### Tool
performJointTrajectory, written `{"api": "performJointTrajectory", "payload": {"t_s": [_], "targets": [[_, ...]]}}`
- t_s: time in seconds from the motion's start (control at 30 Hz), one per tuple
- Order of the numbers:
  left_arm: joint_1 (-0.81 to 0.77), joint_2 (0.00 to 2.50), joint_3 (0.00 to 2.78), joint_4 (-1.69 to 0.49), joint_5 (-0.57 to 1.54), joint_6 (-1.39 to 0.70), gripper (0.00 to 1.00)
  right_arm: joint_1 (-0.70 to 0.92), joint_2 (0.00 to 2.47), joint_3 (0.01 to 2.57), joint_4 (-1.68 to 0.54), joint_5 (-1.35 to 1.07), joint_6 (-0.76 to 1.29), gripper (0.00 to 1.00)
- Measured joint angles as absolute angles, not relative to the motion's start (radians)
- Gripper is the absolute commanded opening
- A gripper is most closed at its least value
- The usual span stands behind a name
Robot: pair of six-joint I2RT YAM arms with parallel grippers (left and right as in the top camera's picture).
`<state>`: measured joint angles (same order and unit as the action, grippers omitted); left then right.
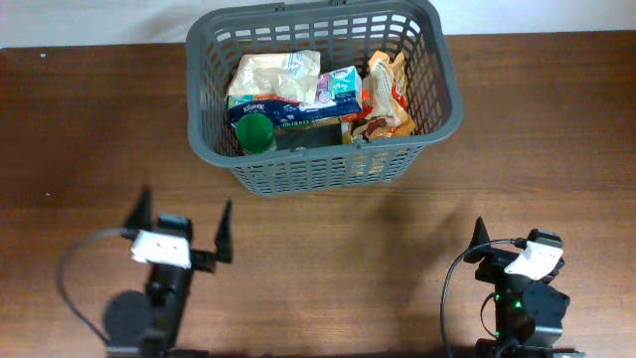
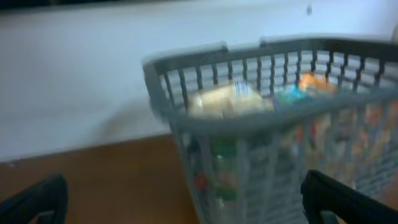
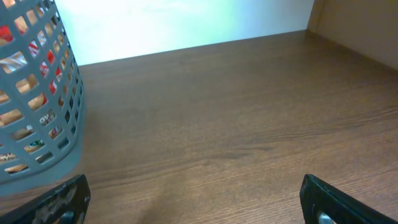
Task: Pack container
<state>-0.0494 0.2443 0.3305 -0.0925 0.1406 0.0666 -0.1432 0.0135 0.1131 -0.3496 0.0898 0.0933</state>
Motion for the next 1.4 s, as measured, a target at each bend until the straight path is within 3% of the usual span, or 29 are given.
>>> {"api": "performJointTrajectory", "payload": {"t_s": [0.17, 0.4, 1.4], "targets": [[-0.049, 0.074, 0.113, -0.056, 0.171, 0.051, 0.99, -0.143, 0.014, 0.113, -0.35, 0.09, 0.093, 0.99], [-0.061, 0.015, 0.026, -0.063, 0.181, 0.044, 0.99, -0.143, 0.014, 0.113, -0.35, 0.09, 0.093, 0.99], [-0.067, 0.015, 0.017, -0.064, 0.184, 0.044, 0.99, -0.143, 0.014, 0.113, -0.35, 0.09, 0.094, 0.99]]}}
